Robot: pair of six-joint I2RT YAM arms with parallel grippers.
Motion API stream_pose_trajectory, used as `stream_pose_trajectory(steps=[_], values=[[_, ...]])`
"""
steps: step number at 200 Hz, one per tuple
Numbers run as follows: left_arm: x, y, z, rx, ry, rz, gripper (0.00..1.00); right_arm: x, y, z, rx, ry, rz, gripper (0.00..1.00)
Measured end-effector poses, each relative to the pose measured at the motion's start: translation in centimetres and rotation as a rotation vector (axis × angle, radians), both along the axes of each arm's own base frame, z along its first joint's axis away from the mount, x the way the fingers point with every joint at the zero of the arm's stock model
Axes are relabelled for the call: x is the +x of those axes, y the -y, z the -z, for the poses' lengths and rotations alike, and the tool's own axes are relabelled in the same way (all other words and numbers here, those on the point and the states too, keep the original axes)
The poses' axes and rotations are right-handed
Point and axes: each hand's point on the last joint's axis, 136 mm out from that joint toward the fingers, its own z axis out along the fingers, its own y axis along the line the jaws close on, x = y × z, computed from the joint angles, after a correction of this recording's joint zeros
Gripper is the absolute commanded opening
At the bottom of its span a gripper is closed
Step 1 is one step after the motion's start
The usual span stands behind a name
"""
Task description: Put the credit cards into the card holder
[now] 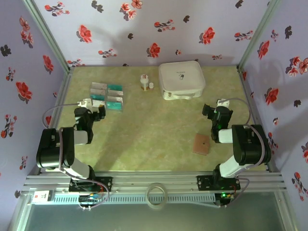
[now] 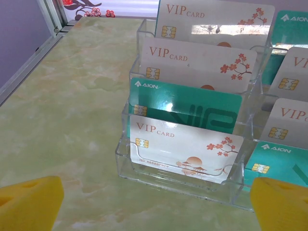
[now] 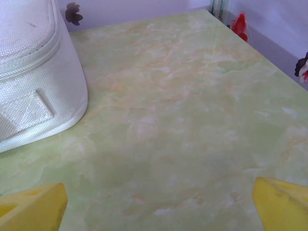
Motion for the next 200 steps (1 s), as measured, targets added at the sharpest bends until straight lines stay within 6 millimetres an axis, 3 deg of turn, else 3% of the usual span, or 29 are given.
stream_pose_trajectory(steps=[200], values=[[-0.02,-0.02,0.04,0.001,-0.002,-0.002,1.00,0.12,-0.81,0.08,0.018,-0.001,-0.045,0.99]])
